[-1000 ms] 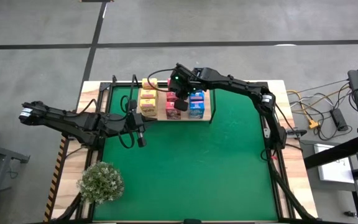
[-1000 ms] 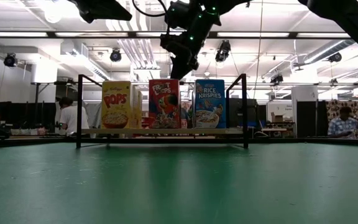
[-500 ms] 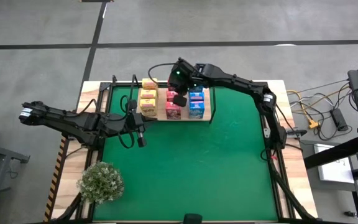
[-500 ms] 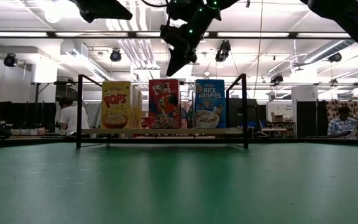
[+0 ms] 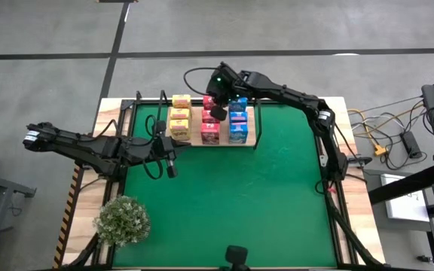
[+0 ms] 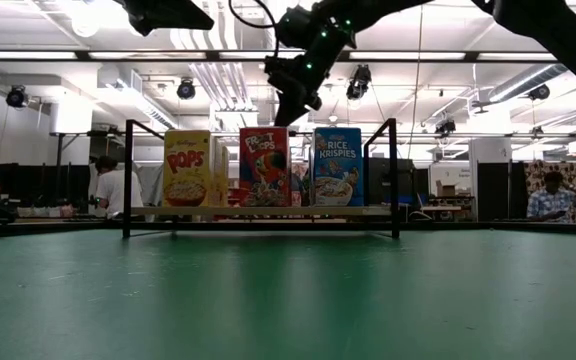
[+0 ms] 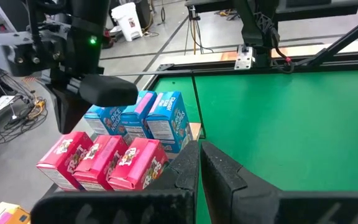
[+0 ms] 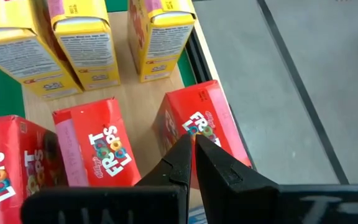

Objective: Stack cereal on shelf
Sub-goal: Adjust the red cereal boxes on the shelf

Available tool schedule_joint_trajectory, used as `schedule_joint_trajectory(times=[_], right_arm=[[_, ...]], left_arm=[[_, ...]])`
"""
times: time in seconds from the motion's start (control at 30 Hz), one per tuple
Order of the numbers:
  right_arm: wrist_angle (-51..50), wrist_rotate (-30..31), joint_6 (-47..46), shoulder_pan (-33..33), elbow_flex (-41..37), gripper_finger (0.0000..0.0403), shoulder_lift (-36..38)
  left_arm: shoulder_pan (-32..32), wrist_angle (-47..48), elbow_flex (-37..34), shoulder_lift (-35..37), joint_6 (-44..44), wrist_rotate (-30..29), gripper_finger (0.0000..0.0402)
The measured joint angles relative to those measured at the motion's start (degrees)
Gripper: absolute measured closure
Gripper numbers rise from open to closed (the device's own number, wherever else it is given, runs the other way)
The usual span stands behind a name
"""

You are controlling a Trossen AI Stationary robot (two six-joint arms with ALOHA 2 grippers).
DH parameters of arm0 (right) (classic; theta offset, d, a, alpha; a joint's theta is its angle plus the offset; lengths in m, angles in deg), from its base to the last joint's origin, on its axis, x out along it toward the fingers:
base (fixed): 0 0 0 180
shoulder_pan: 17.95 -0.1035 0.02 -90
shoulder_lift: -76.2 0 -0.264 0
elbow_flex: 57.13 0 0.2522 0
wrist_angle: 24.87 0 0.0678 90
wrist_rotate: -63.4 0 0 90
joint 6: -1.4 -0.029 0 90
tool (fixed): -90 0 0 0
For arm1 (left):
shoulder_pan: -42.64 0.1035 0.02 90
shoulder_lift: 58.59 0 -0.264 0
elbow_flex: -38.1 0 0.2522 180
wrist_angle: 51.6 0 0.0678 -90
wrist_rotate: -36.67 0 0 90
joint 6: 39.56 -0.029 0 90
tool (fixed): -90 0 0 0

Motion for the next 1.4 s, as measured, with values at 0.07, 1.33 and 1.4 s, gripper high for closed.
schedule_joint_trajectory(times=[0.07, 1.33, 1.4], right_arm=[[0.7, -0.1, 0.1, 0.0, -0.6, 0.0390, 0.0], [6.7, -0.1, -3.0, -0.7, -4.2, 0.0390, 0.1], [8.1, 0.6, -2.7, -0.2, -4.1, 0.0390, 0.1]], left_arm=[[0.0, 0.0, 0.0, 0.0, 0.0, 0.0, 0.0402], [0.0, -0.1, 0.0, 0.0, 0.1, 0.0, 0.0402], [0.0, -0.1, 0.0, 0.0, 0.1, 0.0, 0.0402]])
